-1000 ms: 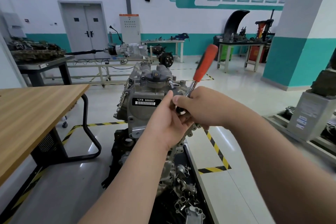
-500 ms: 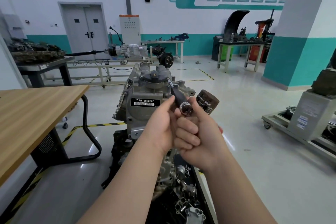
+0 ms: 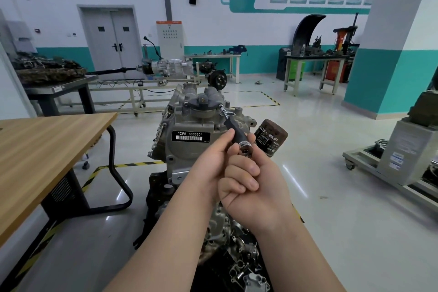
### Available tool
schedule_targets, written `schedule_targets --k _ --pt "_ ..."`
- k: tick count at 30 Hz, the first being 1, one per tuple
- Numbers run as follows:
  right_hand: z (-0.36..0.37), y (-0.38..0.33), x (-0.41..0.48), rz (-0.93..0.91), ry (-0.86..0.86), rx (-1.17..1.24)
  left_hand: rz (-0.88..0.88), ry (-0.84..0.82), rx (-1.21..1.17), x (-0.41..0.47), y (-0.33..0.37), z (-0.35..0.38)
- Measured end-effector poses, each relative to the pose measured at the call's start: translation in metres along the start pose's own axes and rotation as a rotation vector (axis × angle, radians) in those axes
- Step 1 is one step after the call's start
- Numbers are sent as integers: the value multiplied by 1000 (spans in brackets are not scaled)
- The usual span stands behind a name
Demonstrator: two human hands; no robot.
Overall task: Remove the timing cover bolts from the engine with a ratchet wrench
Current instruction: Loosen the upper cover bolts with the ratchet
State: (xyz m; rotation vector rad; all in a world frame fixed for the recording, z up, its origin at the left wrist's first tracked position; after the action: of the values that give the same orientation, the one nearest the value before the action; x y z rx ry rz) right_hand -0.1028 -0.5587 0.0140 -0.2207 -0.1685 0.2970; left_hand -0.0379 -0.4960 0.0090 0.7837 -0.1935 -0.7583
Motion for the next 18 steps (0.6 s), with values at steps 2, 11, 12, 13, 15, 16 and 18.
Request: schedule_targets --k 2,11,12,13,15,16,18 --pt "1 -1 0 -13 69 -49 -5 24 22 1 -1 -1" --pt "0 -17 -2 -39 274 -772 20 60 177 -1 -1 3" --pt "0 -22 -4 -36 301 -936 67 63 144 0 -1 5" --pt "1 -27 -6 -35 323 -1106 105 63 122 1 -2 5" --pt "7 -38 -10 -32 348 -1438 141 57 123 4 -3 4" --pt "12 -43 -12 -27 359 -1590 144 53 129 4 -4 4" --pt "21 -49 -14 -11 394 -1826 149 64 137 4 -6 4"
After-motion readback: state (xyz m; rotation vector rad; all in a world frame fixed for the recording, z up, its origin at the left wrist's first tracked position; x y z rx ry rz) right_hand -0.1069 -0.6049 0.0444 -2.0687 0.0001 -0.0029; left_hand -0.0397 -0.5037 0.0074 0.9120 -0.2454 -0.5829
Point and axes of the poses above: each hand's wrist, its own x-axis towards the middle knuckle, its own z-axis out of the palm, y = z × x, the point moved 1 cm from there along x, towards the middle knuckle, and after that the axes turned 10 degrees about -y, right-handed, at the moved point
